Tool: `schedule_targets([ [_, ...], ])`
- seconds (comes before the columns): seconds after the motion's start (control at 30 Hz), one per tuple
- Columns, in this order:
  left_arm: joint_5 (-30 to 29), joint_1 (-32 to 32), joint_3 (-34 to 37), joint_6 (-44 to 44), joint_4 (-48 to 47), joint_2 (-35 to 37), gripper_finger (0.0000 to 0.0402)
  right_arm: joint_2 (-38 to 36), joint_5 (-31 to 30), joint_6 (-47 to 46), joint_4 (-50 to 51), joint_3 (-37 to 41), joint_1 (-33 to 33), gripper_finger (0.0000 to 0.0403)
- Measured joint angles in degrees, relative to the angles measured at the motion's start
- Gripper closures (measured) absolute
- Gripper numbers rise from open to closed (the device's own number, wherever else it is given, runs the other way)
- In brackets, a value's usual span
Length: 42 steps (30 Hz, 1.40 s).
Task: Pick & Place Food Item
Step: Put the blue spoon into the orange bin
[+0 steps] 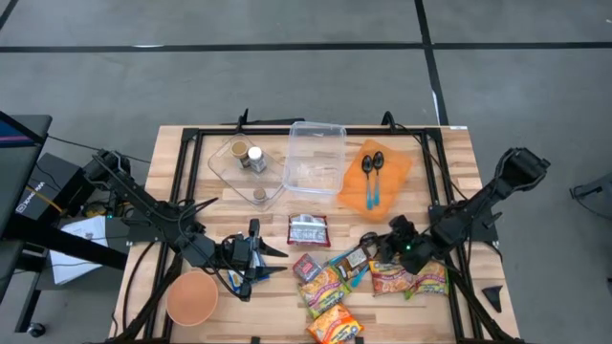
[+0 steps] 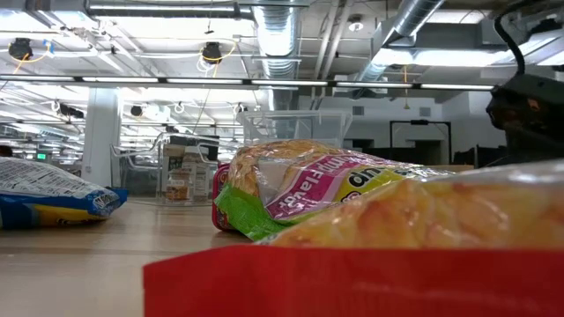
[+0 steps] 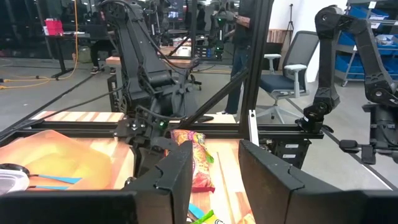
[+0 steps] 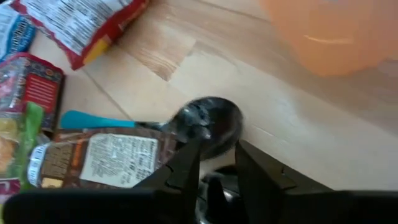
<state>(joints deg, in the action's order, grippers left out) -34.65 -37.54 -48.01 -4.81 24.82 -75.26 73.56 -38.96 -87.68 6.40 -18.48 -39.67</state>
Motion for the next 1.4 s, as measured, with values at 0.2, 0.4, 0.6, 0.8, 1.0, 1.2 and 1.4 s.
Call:
schedule_targets([
  [0.2, 0.00, 0.00, 0.00, 0.00, 0.01, 0.00, 0.0281, -0.07, -0.01, 2.62, -2.34, 0.00, 1.38, 0.0275],
  [0.4, 0.00, 0.00, 0.00, -0.01, 0.02, 0.00, 0.0278, -0.07, -0.02, 2.66, -1.73, 0.00, 2.44, 0.0258],
  [0.6, 0.00, 0.00, 0.00, -0.01, 0.01, 0.00, 0.0280, 1.60, 0.03, 2.77, -1.18, 0.00, 4.26, 0.0245],
  [0.8, 0.00, 0.00, 0.00, 0.00, 0.02, 0.00, 0.0280, 7.35, 0.75, 5.63, -7.98, -0.05, 6.46, 0.0240],
  [1.0, 0.00, 0.00, 0.00, -0.01, 0.02, 0.00, 0.0281, 8.15, 1.23, 7.14, -10.28, -0.03, 7.61, 0.0273],
  [1.2, 0.00, 0.00, 0.00, 0.01, -0.41, 0.00, 0.0280, 6.14, 1.54, 8.64, -10.79, 0.02, 6.68, 0.0375],
  [1.4, 0.00, 0.00, 0.00, -0.01, -0.42, 0.00, 0.0281, 2.08, 0.82, 11.17, -10.21, -0.12, 3.91, 0.0383],
])
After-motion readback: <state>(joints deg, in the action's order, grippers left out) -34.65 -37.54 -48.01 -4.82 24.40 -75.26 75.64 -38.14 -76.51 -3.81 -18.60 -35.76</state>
